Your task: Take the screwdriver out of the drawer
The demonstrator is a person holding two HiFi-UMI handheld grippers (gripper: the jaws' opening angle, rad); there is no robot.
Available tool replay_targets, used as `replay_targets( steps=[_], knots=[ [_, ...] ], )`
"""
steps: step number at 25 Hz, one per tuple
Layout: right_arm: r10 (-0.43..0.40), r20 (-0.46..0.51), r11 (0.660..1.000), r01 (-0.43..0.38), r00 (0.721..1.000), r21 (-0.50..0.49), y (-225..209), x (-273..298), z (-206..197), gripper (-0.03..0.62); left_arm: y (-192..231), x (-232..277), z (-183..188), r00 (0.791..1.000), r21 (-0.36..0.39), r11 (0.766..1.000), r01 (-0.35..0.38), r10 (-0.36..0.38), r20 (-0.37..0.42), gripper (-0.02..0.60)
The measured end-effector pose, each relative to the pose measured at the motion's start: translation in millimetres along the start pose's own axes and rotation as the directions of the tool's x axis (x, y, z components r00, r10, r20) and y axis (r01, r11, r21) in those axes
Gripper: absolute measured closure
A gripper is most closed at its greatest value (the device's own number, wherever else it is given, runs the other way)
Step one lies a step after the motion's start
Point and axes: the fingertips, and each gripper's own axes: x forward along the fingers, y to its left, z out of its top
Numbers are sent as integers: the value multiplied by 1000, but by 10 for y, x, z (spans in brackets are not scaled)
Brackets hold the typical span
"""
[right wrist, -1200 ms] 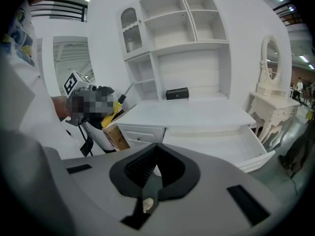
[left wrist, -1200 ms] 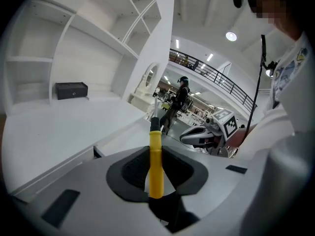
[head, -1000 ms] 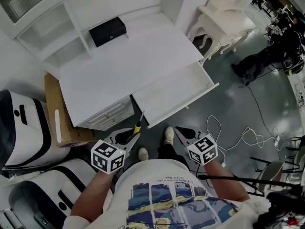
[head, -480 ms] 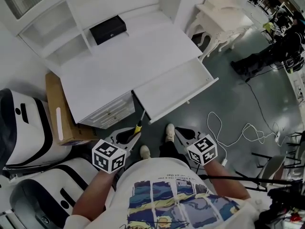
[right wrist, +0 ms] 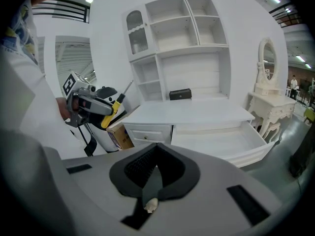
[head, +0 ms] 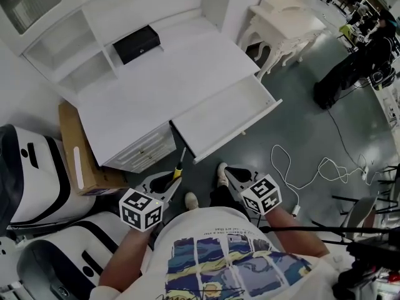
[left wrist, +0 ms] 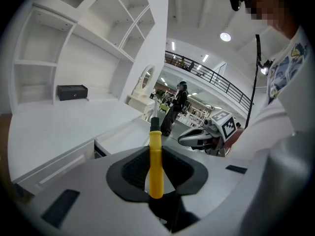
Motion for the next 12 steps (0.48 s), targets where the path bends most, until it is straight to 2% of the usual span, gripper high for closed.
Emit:
replay_targets(
  steps=[12],
  knots=[
    [-18, 10, 1000, 18, 1000, 15, -1, -83, -96, 569, -85, 50, -49, 1000, 8, 1000, 12, -12, -9, 497]
  ],
)
